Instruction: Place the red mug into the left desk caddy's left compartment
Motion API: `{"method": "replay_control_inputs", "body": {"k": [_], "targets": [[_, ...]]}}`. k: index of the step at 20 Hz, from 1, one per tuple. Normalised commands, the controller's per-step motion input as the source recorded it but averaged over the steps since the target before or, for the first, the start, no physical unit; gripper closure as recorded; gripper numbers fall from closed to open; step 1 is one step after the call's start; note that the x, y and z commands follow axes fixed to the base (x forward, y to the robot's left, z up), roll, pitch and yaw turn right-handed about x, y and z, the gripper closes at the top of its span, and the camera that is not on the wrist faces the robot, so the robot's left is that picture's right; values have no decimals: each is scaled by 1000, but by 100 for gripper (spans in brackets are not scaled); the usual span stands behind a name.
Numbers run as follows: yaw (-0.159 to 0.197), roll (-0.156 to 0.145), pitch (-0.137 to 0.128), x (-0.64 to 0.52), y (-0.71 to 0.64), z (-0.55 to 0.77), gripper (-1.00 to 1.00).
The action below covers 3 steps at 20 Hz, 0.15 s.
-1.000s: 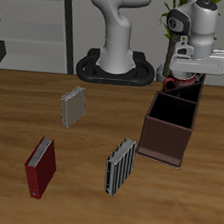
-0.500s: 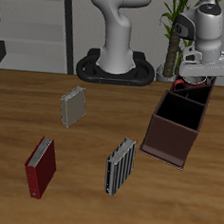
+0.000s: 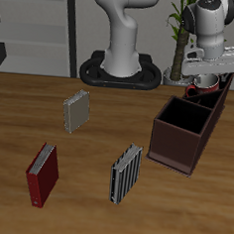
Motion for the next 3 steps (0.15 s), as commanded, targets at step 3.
{"method": "replay_control_inputs", "body": {"k": [3], "targets": [[2, 2, -28, 27, -275, 333, -100]]}}
